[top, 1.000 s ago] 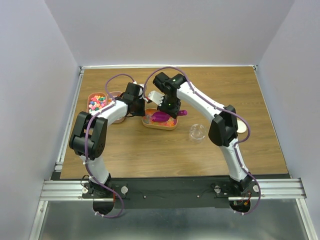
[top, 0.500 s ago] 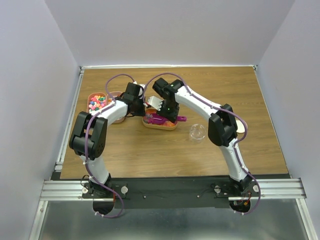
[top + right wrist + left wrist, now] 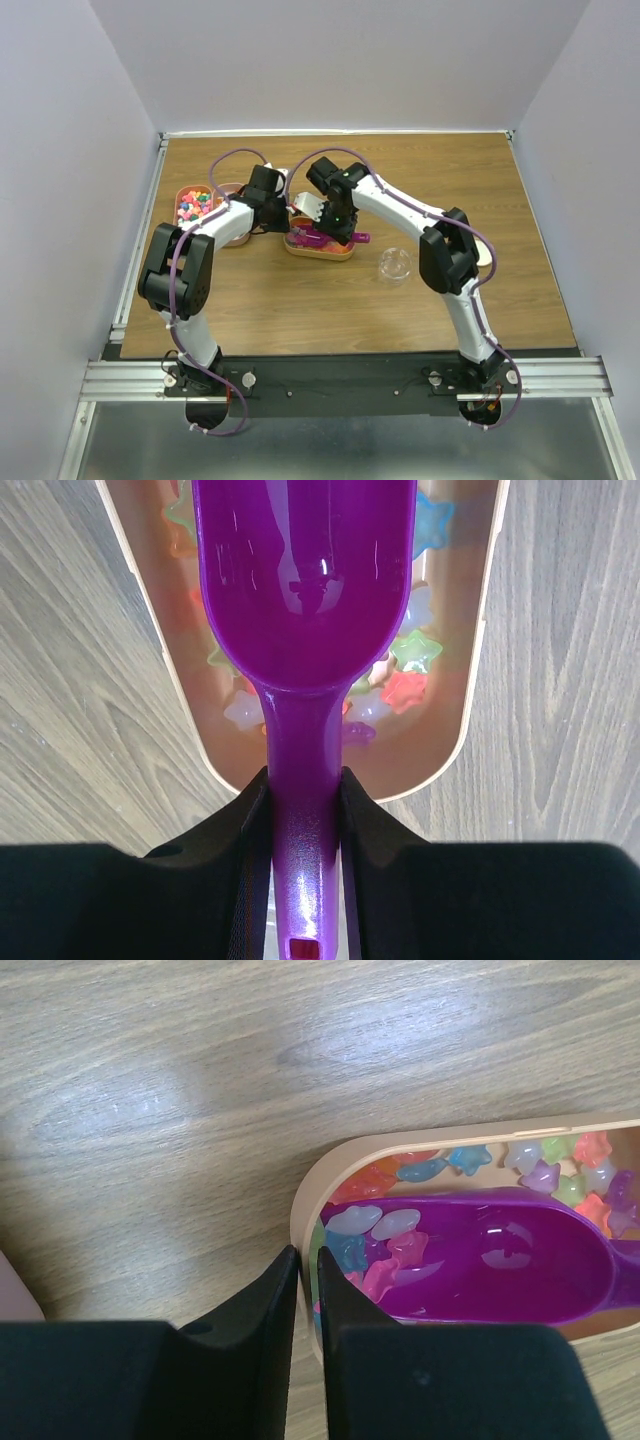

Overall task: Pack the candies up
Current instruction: Scoop the fake candies from the storage box.

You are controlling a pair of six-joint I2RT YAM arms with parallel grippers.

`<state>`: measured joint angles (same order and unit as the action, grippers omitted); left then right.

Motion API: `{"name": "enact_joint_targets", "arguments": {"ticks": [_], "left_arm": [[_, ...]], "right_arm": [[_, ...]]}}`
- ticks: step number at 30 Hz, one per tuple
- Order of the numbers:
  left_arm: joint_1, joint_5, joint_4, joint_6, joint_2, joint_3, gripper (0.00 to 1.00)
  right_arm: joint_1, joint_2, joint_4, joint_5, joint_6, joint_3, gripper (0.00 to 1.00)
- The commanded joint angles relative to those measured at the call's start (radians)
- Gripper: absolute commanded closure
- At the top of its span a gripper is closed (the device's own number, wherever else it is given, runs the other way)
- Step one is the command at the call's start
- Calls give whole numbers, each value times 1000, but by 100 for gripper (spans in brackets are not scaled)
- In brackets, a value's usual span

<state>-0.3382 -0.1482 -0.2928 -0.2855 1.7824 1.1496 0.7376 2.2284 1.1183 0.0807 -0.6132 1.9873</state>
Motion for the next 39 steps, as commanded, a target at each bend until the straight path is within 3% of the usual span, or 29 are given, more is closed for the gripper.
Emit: {"name": "enact_joint_targets", "arguments": {"ticks": [1, 25, 32, 39], "left_arm": [[5, -50, 24, -18, -23, -14, 80], [77, -48, 61, -52, -55, -36, 79], [85, -47, 83, -58, -96, -51, 74], [96, -16, 129, -66, -162, -74, 62]], "right_arm": [[6, -33, -83, 90, -20, -31, 99], [-63, -162, -219, 168, -20, -219, 99], [-92, -203, -308, 215, -20, -303, 99], [-102, -242, -359, 252, -20, -349, 99]]}}
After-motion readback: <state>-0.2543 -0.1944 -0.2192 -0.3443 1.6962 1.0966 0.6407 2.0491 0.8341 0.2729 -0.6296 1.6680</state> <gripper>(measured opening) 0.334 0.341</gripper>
